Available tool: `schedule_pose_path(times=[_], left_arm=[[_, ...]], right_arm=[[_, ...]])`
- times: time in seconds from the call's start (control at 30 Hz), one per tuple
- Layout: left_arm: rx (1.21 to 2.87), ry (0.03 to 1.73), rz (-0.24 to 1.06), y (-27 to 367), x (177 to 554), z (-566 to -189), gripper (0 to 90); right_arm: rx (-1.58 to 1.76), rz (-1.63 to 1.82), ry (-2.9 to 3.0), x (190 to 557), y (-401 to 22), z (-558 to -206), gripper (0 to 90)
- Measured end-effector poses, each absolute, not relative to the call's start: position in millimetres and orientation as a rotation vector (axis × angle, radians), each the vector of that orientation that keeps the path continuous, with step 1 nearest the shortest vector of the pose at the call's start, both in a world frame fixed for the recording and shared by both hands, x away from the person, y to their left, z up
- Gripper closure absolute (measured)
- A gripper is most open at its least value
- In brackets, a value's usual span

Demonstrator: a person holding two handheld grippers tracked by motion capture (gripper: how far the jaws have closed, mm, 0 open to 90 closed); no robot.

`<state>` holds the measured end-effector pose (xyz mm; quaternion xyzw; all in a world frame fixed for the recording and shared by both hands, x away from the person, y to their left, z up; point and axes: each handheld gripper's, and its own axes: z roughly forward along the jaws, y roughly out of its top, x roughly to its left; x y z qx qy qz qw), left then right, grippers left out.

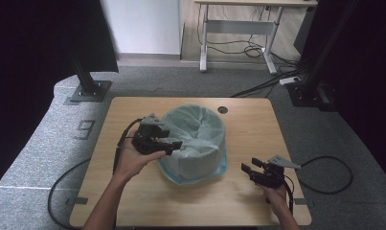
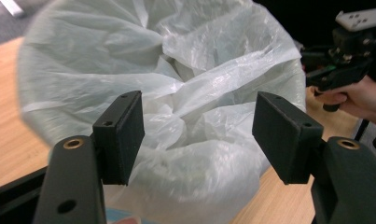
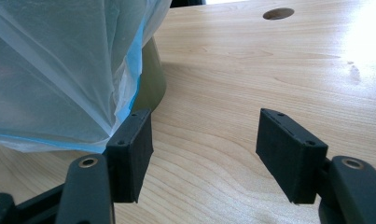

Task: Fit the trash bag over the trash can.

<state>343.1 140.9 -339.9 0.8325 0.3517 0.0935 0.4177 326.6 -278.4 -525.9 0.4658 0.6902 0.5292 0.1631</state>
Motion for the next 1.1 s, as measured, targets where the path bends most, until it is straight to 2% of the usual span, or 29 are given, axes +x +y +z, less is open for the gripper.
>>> schedule_pose_path(times=[0.63,1.1], left_arm=[[1.956,0.888,0.332,199,314,-366,33.4],[1.966,0.923,0.372,225,296,-399,33.5]], right_arm=[[1.339,1.477,1.961,326,-283,-528,35.1],[1.337,1.435,1.972,326,-282,-531,35.1]])
